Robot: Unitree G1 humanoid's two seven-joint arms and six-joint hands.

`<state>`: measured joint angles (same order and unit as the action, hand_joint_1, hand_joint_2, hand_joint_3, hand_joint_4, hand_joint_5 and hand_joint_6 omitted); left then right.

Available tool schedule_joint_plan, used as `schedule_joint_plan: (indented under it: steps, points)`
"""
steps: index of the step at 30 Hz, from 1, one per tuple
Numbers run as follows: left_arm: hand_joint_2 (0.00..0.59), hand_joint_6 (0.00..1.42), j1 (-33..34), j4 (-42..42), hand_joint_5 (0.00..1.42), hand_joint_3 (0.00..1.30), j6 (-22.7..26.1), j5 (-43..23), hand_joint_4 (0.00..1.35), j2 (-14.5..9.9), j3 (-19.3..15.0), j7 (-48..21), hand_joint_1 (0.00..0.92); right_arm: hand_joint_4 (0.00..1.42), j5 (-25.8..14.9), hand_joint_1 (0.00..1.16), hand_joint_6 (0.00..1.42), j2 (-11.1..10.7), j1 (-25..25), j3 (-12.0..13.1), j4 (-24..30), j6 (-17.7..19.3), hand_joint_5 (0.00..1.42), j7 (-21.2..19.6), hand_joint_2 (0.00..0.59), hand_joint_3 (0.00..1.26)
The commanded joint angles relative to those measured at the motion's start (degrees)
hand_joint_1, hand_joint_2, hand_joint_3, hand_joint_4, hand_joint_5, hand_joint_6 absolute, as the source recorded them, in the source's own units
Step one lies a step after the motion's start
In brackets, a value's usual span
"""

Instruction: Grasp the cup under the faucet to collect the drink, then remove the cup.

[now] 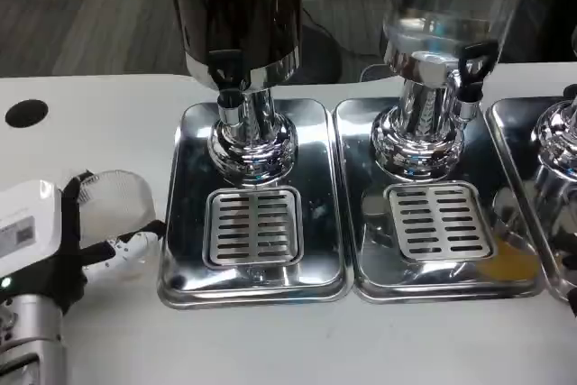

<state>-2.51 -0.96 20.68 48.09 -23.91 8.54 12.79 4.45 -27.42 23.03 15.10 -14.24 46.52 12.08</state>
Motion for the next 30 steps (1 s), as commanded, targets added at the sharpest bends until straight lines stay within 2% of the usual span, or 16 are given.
schedule_joint_plan:
  steps: [1,10,30]
  points:
    - [0.09,0.79,-1.5,-0.04,0.62,0.45,-0.71,0.39,0.49,-0.02,0.68,0.79,0.365,0.21,-0.48,0.41,0.12,0.15,-0.32,0.1,-0.28,0.73,0.26,-0.38,0.388,0.29]
    - [0.103,0.82,-3.0,0.52,0.68,0.5,-2.32,-0.46,0.55,0.54,0.04,4.12,0.369,0.21,-0.05,0.4,0.1,0.12,-0.77,-0.12,-0.34,0.25,0.26,-0.42,0.389,0.29]
    - [0.11,0.85,-7.01,3.94,0.69,0.51,-6.28,-1.65,0.54,1.64,-3.3,8.98,0.36,0.21,0.1,0.4,0.1,-0.03,-0.26,-0.1,-0.18,0.65,0.24,-0.36,0.389,0.29]
